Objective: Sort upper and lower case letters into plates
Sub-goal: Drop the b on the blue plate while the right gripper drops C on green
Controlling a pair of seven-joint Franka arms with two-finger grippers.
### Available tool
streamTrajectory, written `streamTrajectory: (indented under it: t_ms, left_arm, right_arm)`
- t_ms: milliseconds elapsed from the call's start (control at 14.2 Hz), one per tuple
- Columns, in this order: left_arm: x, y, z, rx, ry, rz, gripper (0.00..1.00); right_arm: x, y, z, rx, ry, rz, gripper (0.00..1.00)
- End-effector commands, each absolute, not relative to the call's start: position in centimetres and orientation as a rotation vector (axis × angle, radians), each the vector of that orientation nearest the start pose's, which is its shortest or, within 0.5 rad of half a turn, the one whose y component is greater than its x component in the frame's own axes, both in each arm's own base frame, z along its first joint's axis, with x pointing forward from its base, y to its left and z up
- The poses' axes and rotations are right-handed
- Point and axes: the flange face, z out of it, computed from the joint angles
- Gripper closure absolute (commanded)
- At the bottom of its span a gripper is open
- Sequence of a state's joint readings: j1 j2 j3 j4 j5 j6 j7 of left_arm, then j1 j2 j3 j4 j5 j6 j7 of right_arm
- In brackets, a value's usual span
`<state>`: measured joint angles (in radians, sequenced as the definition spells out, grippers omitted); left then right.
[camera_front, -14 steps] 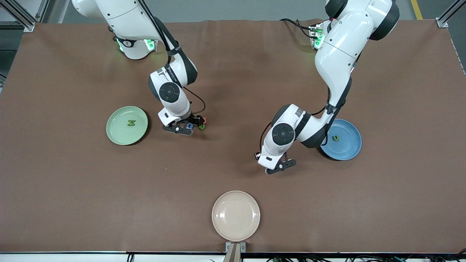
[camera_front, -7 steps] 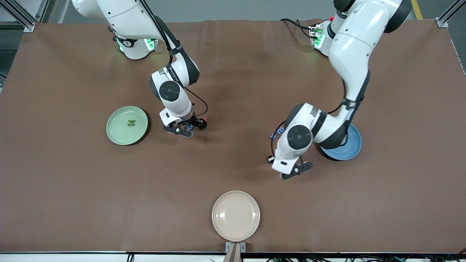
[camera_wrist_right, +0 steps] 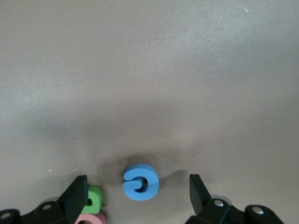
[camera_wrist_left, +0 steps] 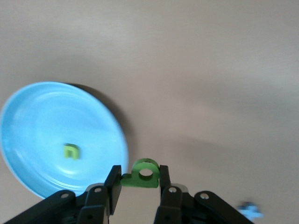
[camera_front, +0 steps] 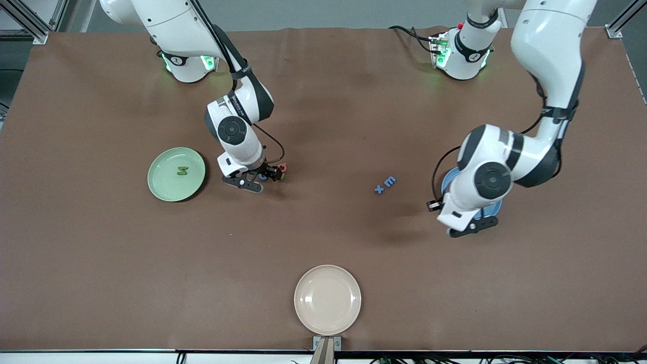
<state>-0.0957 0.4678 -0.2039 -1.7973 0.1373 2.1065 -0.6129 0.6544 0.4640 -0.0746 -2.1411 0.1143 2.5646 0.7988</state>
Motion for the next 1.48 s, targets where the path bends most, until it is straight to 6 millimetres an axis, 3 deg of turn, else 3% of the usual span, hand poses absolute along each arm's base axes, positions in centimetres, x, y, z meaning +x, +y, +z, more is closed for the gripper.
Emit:
streamTrajectory:
  t_ms: [0, 141, 282, 422, 774, 915, 1056, 1126, 1267, 1408]
  left_arm:
    - [58.3, -11.9, 26.7, -3.048, -0.268, 0.133, 0.82]
    - [57.6, -8.6, 25.0, -3.049, -0.155, 0.119, 0.82]
    - [56.8, -6.6, 23.3, -3.051, -0.123, 0.092, 0.82]
    - [56.1, -5.3, 22.0, -3.046, -0.066, 0.105, 0.82]
    - [55.4, -4.4, 20.4, -3.043, -0.043, 0.15, 0.78]
    - [55.4, -4.3, 20.3, -3.043, -0.045, 0.153, 0.76]
    - [55.4, -4.2, 20.7, -3.04, -0.045, 0.154, 0.52]
    - [55.7, -4.4, 21.2, -3.039, -0.045, 0.145, 0.29]
    - [56.4, -4.9, 22.6, -3.032, -0.038, 0.126, 0.01]
    - [57.4, -6.9, 24.3, -3.033, -0.019, 0.136, 0.0]
  right_arm:
    - [47.5, 29.8, 17.6, -3.122, 0.481, 0.056, 0.04]
    - [47.4, 29.8, 17.6, -3.124, 0.483, 0.057, 0.05]
    - [46.8, 29.8, 17.2, -3.132, 0.476, 0.072, 0.11]
    - [46.5, 29.8, 17.0, -3.137, 0.475, 0.08, 0.27]
    - [46.6, 29.8, 17.2, -3.133, 0.483, 0.079, 0.92]
    - [46.9, 29.5, 17.8, -3.132, 0.488, 0.08, 1.0]
    - [47.6, 28.4, 19.4, -3.134, 0.487, 0.098, 1.0]
    - [48.5, 26.7, 20.9, -3.136, 0.452, 0.109, 1.0]
    - [50.0, 22.9, 24.1, -3.139, 0.395, 0.163, 1.0]
    - [50.8, 19.2, 27.1, -3.134, 0.314, 0.187, 1.0]
